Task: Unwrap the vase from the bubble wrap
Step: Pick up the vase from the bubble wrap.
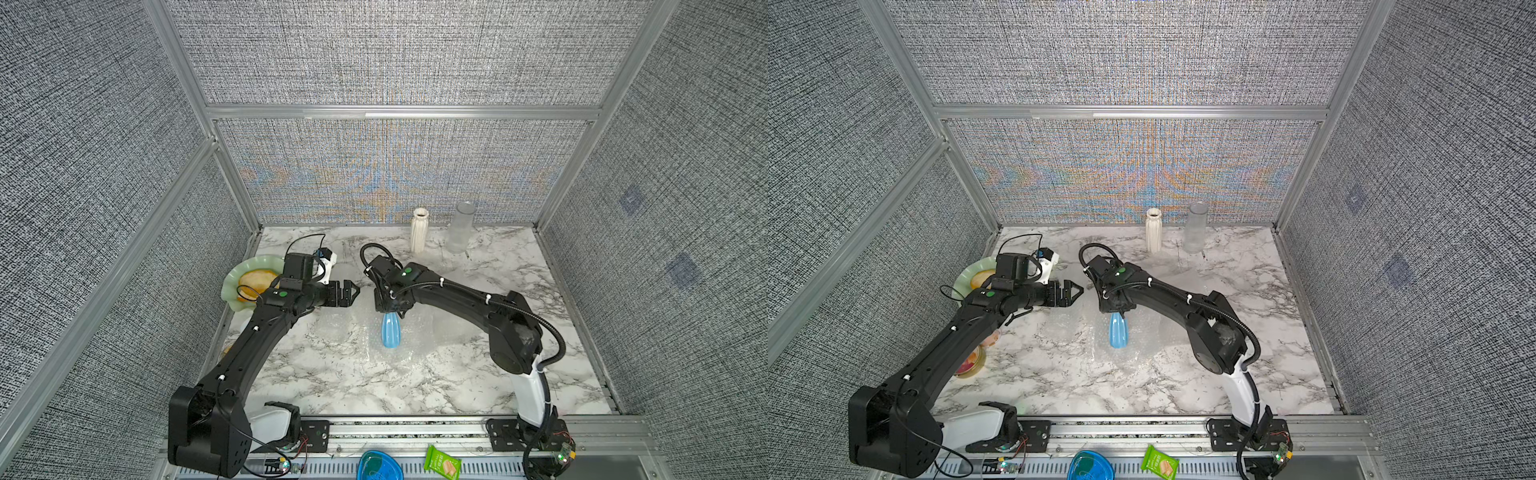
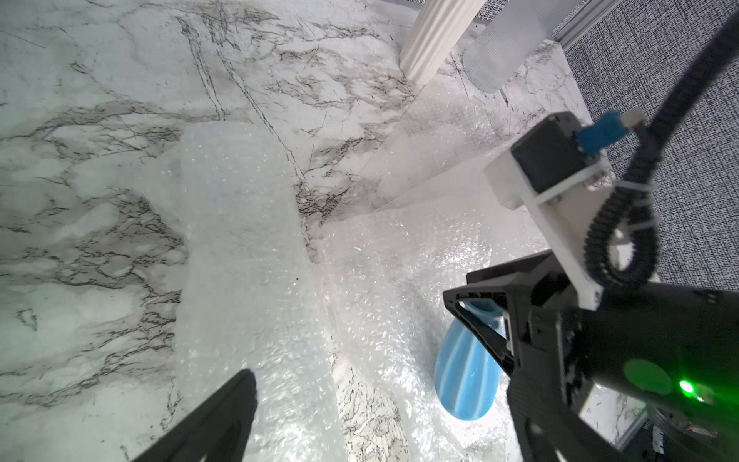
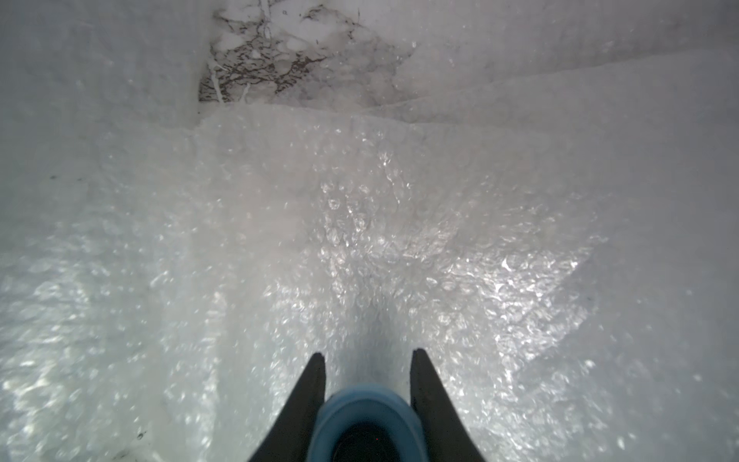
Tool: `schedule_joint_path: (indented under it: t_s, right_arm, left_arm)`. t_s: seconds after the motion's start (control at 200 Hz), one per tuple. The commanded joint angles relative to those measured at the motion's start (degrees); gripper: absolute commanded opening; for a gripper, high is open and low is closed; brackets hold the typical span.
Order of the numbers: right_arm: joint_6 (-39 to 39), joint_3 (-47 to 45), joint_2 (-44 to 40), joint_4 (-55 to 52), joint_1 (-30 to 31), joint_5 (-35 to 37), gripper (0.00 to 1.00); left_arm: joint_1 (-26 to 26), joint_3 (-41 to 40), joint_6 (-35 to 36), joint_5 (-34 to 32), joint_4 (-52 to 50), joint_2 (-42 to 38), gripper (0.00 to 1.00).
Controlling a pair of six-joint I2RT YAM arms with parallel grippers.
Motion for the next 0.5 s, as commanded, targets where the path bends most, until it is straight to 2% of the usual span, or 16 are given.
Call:
schedule_joint_path:
  t_s: [0.0, 0.495]
  right_arm:
    - [-0.8, -1.7, -2.8, 2.6, 1.4, 4.3, 0.30]
    - [-4.1, -16.2, -17.7, 15.3, 7.3, 13.3, 0.28]
  left_arm:
    - [0.0, 0.1, 0.1, -0.8, 0.7, -0.1, 0.99]
    - [0.0, -0.1, -0.2, -0.6, 1.0, 0.4, 0.99]
